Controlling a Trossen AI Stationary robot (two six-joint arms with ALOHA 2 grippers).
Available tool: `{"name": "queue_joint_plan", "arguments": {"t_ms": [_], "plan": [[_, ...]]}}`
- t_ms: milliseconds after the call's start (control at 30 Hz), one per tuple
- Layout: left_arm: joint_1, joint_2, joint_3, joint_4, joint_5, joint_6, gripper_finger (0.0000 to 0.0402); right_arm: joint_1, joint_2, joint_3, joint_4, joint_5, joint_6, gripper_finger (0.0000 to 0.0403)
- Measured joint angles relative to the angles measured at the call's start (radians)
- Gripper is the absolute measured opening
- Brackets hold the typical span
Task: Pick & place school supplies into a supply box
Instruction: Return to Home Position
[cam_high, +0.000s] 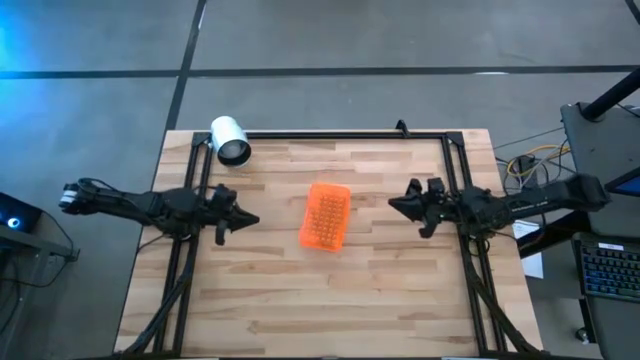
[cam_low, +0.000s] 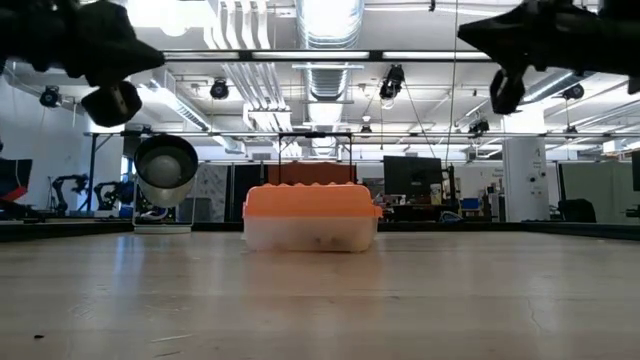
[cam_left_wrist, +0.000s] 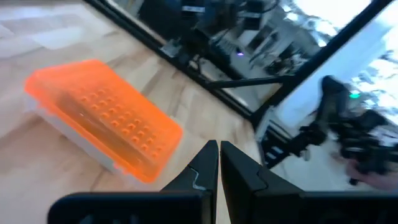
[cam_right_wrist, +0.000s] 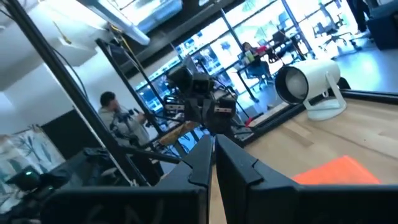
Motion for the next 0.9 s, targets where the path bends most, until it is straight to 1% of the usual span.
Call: {"name": "queue_joint_plan", "arguments": {"t_ms": [133, 300, 400, 500, 700, 800, 900], "plan": [[0.000, -0.104, -0.057, 0.007, 0.050, -0.016, 0.0002, 0.000, -0.096, -0.058, 0.002, 0.001, -0.004, 0.0013], [0.000, -0.217, -0.078, -0.020, 0.051, -0.005, 0.0002, 0.000, -0.200, -0.125, 0.000, 0.000, -0.014, 0.0013], [0.000, -0.264, -0.080, -0.078, 0.051, -0.014, 0.0002, 0.000, -0.251, -0.133, -0.080, 0.000, 0.002, 0.0013], [0.000, -0.286, -0.080, -0.082, 0.051, -0.035, 0.0002, 0.000, -0.287, -0.133, -0.112, 0.000, 0.038, 0.0013], [0.000, -0.288, -0.080, -0.083, 0.050, -0.038, 0.0002, 0.000, -0.300, -0.129, -0.075, 0.000, 0.048, 0.0013], [0.000, -0.288, -0.080, -0.084, 0.050, -0.039, 0.0002, 0.000, -0.299, -0.129, -0.089, 0.000, 0.048, 0.0013], [0.004, -0.324, -0.105, -0.083, 0.050, -0.040, 0.0002, 0.000, -0.300, -0.130, -0.089, 0.000, 0.048, 0.0013]]}}
